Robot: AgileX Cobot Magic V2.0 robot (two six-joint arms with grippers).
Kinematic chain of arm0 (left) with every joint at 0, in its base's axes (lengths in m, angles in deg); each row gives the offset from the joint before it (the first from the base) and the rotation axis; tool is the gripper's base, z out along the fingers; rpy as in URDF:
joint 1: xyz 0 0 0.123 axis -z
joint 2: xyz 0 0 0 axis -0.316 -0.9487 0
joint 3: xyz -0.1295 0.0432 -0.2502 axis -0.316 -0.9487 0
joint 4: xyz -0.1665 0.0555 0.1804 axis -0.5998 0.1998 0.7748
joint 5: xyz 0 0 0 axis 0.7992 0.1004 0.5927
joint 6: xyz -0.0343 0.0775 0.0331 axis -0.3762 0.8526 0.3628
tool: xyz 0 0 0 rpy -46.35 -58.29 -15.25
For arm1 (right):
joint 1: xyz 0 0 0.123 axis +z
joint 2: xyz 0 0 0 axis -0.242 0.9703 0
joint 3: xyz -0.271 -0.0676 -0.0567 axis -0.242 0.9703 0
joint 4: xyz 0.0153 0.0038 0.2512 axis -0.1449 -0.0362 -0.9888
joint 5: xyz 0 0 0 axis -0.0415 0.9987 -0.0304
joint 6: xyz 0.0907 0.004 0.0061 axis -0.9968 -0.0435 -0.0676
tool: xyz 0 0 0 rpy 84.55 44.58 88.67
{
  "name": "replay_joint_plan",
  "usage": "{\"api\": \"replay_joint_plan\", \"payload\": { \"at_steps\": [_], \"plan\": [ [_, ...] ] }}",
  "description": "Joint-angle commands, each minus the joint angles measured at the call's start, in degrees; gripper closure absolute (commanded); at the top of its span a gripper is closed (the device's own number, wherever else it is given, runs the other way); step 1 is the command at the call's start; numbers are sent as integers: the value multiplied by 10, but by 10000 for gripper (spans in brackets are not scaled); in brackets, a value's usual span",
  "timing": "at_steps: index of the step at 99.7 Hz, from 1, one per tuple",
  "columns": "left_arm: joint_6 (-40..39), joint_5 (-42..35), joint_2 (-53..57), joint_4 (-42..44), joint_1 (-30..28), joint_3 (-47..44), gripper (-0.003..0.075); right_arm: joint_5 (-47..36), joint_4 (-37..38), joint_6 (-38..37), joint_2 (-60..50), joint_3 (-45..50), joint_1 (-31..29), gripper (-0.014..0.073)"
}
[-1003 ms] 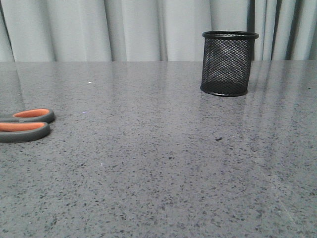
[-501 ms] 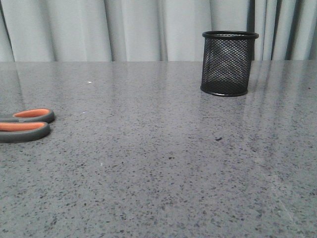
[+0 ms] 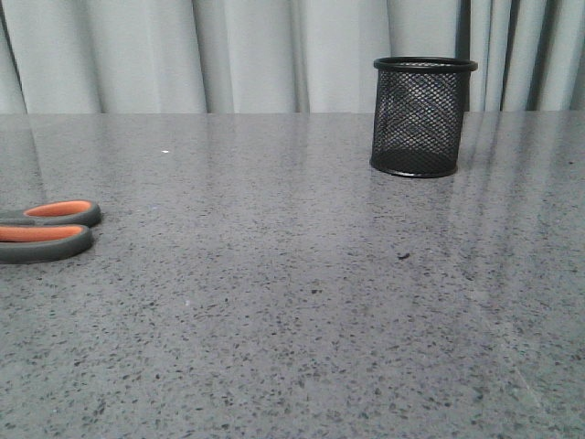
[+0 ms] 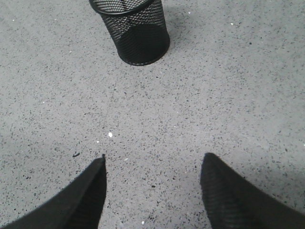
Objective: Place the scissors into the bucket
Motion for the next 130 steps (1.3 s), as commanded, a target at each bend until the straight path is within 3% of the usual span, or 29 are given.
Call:
{"api": "replay_joint_plan", "payload": {
  "at_steps": [1,34,58,77,90,130],
  "plan": [
    [40,11,-32,-13,2,44,333,-29,-6,8,5,-20,5,202],
    [254,56,-140,-8,3,109,332,-29,-3,17,5,-20,20,202],
    [421,53,-191,-8,41,112,332,-30,-3,26,5,-20,20,202],
    [439,18,-237,17,67,112,332,-30,-3,28,5,-20,20,202],
    [496,26,-271,18,68,112,332,-29,-3,28,5,-20,20,202],
    [524,4,-355,26,68,119,332,-29,-3,29,5,-20,20,202]
  ]
}}
